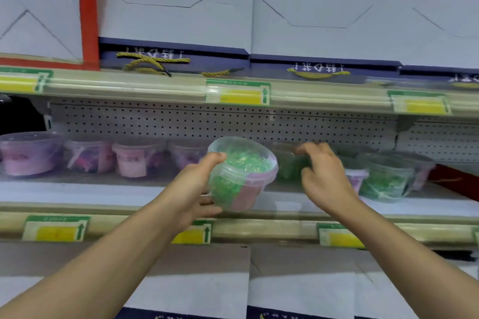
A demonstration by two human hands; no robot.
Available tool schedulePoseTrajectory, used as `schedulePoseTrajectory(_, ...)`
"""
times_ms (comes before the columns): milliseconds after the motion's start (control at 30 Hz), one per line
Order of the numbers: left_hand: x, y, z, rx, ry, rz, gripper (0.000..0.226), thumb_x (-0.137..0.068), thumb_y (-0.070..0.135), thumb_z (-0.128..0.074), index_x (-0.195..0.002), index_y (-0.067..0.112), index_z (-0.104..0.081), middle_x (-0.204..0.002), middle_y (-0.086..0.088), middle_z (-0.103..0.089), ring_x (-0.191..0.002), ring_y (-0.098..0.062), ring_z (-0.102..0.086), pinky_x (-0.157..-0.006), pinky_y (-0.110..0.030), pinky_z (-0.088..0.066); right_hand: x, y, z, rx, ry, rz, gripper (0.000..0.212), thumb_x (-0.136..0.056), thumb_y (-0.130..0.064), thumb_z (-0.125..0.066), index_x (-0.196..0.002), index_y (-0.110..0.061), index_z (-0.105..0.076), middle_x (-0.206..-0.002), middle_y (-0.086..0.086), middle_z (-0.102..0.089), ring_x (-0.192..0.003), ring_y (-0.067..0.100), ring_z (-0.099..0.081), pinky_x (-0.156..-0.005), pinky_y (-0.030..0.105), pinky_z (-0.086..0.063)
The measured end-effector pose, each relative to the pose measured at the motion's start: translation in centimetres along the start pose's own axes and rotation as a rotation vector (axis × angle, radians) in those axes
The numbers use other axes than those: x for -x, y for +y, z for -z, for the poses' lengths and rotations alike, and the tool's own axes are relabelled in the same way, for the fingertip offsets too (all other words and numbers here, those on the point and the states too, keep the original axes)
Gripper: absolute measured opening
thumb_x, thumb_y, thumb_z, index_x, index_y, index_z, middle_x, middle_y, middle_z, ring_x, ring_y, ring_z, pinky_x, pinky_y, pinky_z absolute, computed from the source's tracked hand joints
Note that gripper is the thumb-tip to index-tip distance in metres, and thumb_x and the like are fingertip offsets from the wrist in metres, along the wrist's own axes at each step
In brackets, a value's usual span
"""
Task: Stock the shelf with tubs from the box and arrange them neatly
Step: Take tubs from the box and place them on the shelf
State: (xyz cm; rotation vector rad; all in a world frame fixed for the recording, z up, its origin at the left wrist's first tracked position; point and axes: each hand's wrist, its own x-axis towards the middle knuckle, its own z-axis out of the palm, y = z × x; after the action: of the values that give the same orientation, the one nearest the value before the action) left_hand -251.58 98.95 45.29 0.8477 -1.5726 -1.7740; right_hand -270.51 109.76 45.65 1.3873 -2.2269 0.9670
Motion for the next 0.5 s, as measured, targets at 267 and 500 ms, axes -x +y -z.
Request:
schedulePoseTrajectory(267,-4.6,0.7,-8.0,-0.110,-0.092,0.104,0.036,-0.089,0.047,-0.049,-0.111,0.019,-0.051,-0.096,-0.010,-0.058,-0.091,-0.029,-0.059,-0.092,-0.045,-0.049,2.5,5.1,3.1,0.073,-0.061,0.035,0.041,-0.088,-0.026,-0.059,-0.128,-0.021,-0.049,-0.130,0.001,-0.040,-0.123,0.017,-0.039,-0.098,0.026,-0.031)
schedulePoseTrajectory(500,-5.6,-0.8,-8.8,-0.437,-0.068,-0.054,0.070,-0.082,0.054,-0.061,-0.127,0.002,-0.047,-0.124,-0.005,-0.057,-0.106,-0.023,-0.057,-0.093,-0.034,-0.048,3.5,7.4,2.2,0.224,-0.096,0.067,0.051,-0.088,-0.034,-0.058,-0.134,-0.021,-0.042,-0.138,0.003,-0.034,-0.130,0.020,-0.028,-0.108,0.031,-0.026)
